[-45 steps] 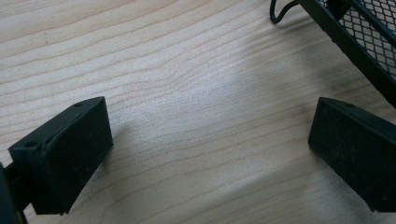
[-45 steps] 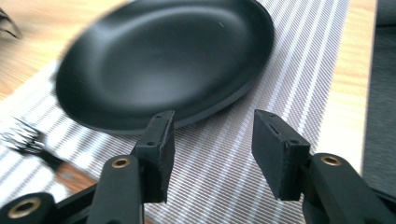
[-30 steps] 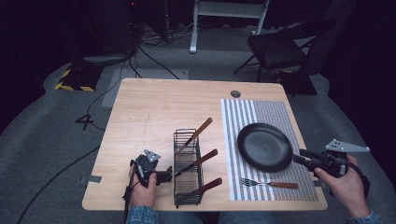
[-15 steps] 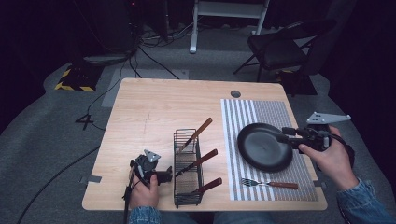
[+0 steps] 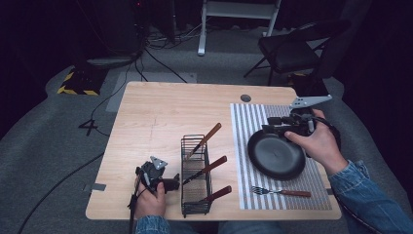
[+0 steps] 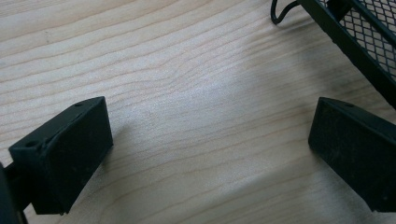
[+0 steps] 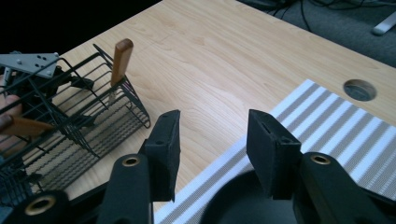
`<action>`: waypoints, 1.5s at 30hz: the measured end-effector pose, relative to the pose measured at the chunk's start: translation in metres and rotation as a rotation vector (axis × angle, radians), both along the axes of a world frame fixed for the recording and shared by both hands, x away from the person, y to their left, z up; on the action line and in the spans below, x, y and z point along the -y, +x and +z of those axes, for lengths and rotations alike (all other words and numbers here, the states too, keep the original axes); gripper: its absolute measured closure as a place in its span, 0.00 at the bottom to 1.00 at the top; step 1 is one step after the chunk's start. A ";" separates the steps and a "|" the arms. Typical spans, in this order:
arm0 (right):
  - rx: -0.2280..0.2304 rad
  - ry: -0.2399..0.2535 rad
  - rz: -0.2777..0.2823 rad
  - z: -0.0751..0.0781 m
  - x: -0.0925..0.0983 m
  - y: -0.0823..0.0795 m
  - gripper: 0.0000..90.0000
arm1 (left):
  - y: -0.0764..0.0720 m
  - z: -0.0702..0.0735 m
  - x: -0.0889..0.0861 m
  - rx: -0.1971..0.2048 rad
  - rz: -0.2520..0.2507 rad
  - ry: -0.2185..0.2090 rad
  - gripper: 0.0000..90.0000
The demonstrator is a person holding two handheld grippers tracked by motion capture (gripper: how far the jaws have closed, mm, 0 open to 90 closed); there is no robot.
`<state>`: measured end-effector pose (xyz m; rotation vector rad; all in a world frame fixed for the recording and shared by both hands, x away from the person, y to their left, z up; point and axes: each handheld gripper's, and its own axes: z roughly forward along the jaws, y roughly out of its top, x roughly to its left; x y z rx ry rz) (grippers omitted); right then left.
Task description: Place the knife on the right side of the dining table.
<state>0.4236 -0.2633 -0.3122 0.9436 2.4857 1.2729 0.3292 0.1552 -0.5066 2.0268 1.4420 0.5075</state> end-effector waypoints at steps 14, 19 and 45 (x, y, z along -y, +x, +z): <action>-0.070 -0.008 0.069 0.007 -0.065 0.014 0.63 | 0.001 0.000 0.000 0.001 -0.005 0.002 0.00; -0.111 0.005 0.089 0.004 -0.087 0.017 0.63 | 0.001 0.000 0.000 0.001 -0.005 0.002 0.00; -0.324 0.003 0.148 -0.018 -0.144 0.032 0.89 | 0.001 0.000 0.000 0.001 -0.008 0.002 0.00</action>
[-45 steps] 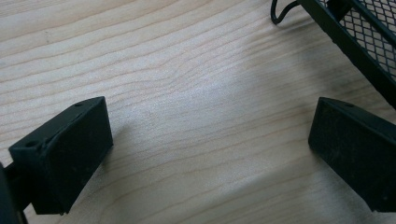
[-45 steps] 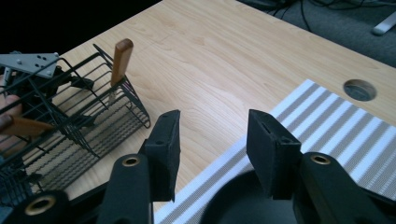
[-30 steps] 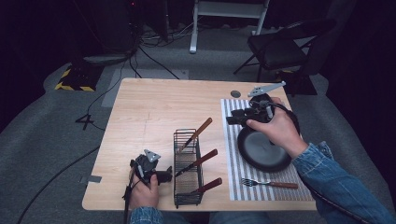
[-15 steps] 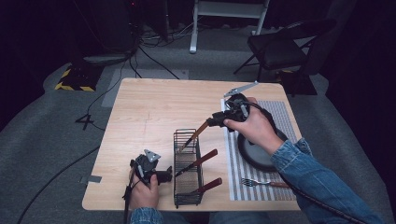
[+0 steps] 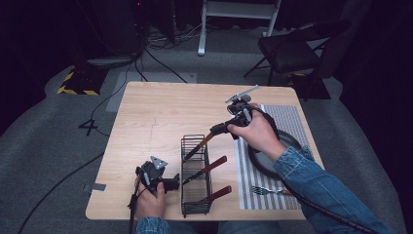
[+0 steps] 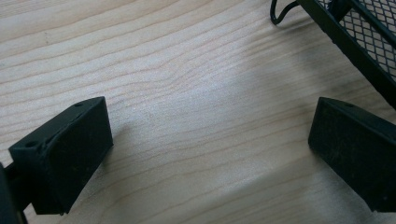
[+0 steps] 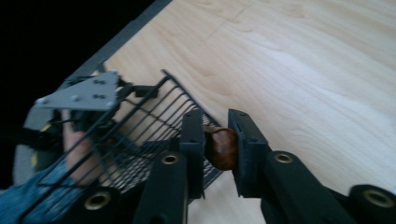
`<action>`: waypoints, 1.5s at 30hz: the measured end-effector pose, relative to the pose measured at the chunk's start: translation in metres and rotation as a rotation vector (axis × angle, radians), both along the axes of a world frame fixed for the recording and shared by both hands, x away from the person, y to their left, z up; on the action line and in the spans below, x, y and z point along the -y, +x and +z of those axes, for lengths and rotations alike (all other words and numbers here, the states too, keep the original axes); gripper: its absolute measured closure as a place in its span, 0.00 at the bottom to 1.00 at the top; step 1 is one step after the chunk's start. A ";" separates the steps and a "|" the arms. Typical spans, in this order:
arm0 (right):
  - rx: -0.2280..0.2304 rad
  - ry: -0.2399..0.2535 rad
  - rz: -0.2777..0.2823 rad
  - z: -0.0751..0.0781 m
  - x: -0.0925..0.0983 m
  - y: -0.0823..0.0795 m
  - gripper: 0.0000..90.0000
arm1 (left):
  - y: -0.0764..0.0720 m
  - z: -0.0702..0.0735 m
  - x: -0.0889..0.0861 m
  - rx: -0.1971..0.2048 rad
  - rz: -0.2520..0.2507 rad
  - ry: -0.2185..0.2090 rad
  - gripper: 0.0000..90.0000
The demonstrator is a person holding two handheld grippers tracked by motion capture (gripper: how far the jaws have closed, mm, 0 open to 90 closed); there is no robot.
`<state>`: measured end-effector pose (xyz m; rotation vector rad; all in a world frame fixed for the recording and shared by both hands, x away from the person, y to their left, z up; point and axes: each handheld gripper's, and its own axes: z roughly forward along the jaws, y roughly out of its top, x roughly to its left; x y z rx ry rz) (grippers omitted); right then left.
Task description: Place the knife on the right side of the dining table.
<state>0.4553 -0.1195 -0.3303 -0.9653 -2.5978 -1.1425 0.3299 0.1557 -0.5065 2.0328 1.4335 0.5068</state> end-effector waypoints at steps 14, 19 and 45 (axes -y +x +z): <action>0.099 0.002 0.013 0.050 0.002 -0.019 0.90 | 0.000 0.000 0.000 0.000 0.000 0.000 0.00; 0.107 0.031 -0.015 0.067 0.015 -0.019 0.90 | 0.000 0.000 0.000 0.000 -0.002 0.001 0.00; 0.175 0.109 -0.208 0.138 0.093 -0.005 0.90 | 0.000 0.000 0.000 -0.001 -0.001 -0.003 0.00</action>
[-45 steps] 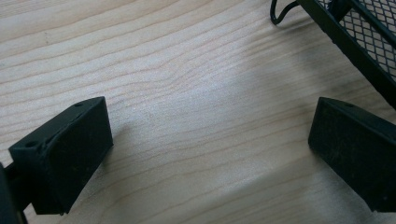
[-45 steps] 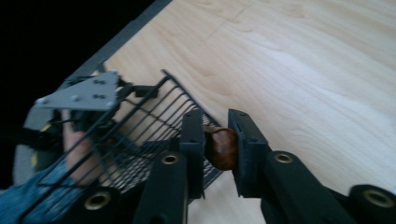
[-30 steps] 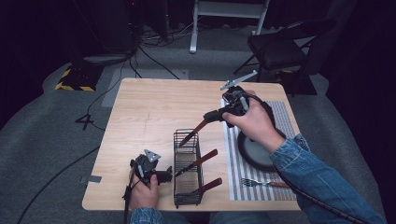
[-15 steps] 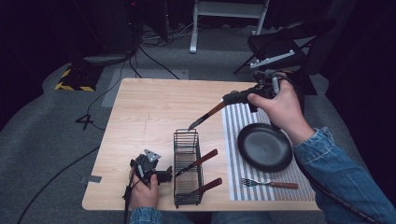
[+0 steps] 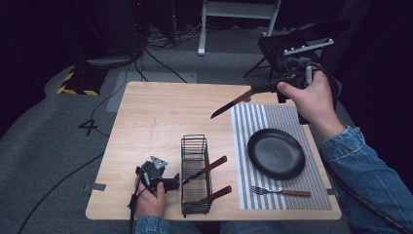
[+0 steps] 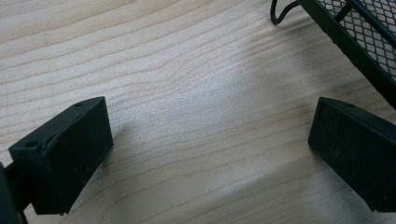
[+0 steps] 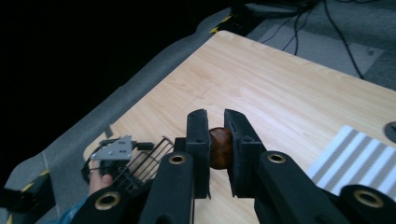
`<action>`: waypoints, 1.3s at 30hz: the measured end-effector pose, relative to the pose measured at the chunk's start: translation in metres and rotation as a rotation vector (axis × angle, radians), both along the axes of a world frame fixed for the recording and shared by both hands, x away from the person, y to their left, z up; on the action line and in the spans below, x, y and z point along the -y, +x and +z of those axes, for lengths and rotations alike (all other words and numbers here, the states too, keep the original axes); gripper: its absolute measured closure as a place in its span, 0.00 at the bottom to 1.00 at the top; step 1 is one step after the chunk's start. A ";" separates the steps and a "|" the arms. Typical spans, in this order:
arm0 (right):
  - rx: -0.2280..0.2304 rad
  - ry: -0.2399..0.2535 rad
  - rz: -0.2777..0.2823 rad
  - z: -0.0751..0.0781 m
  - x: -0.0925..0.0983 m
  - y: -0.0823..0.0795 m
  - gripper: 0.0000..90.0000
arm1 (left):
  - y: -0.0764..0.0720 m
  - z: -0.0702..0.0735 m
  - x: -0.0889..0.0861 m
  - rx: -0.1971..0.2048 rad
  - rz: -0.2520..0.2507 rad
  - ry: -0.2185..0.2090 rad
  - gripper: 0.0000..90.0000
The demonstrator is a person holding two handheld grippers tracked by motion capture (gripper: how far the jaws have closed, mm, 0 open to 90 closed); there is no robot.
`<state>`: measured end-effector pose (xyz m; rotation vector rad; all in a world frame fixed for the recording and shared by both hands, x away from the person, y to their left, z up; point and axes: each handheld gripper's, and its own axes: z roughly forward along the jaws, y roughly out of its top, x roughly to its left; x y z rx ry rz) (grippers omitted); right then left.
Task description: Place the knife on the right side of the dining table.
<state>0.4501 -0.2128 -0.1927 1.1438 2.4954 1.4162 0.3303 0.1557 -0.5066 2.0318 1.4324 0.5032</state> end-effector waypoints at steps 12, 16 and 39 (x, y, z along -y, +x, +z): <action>-0.003 0.039 -0.157 -0.007 0.051 0.039 0.90 | 0.000 0.000 0.000 0.001 0.000 0.001 0.00; -0.003 0.029 -0.200 -0.014 0.068 0.051 0.90 | 0.000 0.000 0.000 0.001 0.000 0.000 0.00; -0.094 0.032 -0.334 -0.090 0.126 0.114 0.90 | 0.000 0.000 0.000 0.001 0.000 0.000 0.00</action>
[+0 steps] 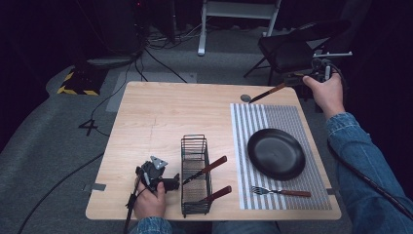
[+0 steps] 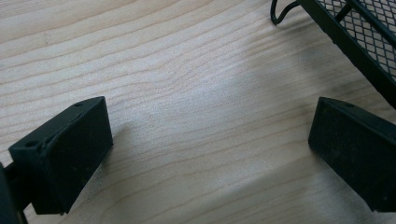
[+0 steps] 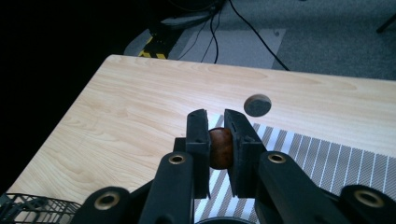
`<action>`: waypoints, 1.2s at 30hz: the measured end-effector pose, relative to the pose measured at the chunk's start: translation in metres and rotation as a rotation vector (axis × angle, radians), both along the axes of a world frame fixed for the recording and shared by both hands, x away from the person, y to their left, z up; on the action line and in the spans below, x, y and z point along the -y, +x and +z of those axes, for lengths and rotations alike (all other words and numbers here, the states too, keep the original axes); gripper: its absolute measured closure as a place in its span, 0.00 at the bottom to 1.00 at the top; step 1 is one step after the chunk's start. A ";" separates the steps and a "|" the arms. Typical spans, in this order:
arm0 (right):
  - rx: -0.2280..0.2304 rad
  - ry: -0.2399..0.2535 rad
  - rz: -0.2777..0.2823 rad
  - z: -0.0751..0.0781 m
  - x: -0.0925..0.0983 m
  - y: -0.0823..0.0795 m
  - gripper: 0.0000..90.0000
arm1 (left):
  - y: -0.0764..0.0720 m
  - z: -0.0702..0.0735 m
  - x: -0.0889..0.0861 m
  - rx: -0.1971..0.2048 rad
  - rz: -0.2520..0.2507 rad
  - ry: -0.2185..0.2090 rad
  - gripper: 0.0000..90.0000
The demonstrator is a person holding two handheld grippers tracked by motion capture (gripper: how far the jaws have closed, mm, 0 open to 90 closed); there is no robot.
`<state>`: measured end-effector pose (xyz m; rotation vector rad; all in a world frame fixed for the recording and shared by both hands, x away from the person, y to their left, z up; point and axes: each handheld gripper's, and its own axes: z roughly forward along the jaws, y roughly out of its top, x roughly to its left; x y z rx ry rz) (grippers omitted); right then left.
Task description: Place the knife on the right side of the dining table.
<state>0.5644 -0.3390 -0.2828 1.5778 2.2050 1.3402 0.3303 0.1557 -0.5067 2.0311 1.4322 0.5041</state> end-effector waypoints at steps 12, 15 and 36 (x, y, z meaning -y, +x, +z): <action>-0.102 -0.004 -0.022 -0.042 -0.001 0.006 0.90 | 0.000 0.000 0.000 0.000 -0.001 0.001 0.00; -0.132 -0.027 -0.038 -0.049 0.000 0.007 0.90 | 0.000 0.000 0.000 0.000 -0.001 0.001 0.00; -0.132 -0.141 -0.165 -0.077 0.017 0.007 0.77 | 0.000 0.000 0.000 -0.001 -0.001 0.001 0.00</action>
